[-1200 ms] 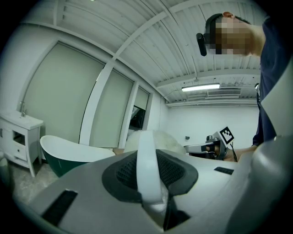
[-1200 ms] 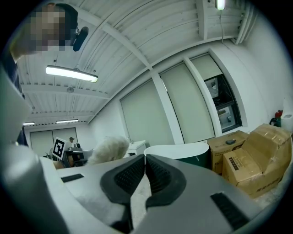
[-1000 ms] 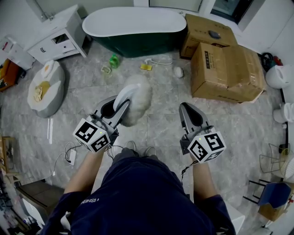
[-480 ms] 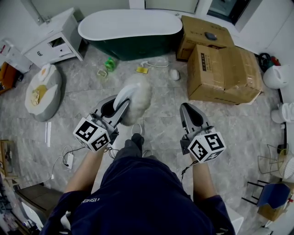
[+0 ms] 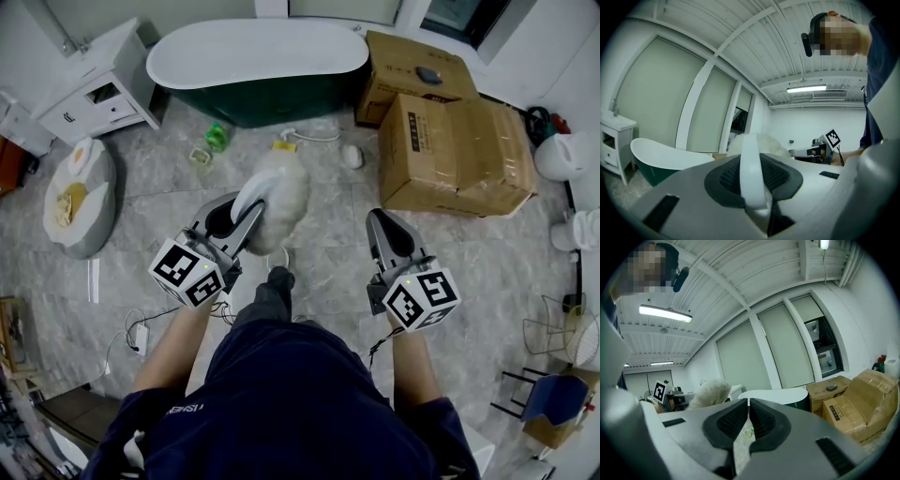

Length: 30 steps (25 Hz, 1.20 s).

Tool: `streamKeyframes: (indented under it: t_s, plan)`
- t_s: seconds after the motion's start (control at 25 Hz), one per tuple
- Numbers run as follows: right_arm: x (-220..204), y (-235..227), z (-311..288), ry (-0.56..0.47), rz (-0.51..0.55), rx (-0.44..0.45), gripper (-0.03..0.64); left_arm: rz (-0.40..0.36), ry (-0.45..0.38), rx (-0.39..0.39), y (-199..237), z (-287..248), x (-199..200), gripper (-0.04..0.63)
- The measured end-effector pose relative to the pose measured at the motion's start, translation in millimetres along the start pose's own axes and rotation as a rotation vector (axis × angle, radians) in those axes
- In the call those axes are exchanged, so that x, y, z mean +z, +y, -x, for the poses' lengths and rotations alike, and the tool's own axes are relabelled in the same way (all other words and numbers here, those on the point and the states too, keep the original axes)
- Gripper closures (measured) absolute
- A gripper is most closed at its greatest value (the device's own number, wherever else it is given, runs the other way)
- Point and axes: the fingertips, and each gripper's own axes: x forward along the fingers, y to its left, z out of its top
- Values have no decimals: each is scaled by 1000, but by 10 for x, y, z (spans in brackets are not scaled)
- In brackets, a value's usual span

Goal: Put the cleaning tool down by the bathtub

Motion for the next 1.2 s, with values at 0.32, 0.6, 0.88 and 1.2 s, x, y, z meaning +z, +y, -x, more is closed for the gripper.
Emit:
streamKeyframes:
  t_s: [0.32,0.6,0.88,1.2]
  plan:
    - [62,-184,-765,28,-8,-25,603,20,16,-24,728,-379,53,491]
    - [207,-283,-1442,53,-1,-43,603,32,11,-36,1399,-657,212,491]
    - [338,-350,-2081,64,-2,-56,602,40,17,-46,2014,-888,335,491]
    - [464,-475,-2534,66,-3,-82,601,44,25,-57,2485,-1144,413,491]
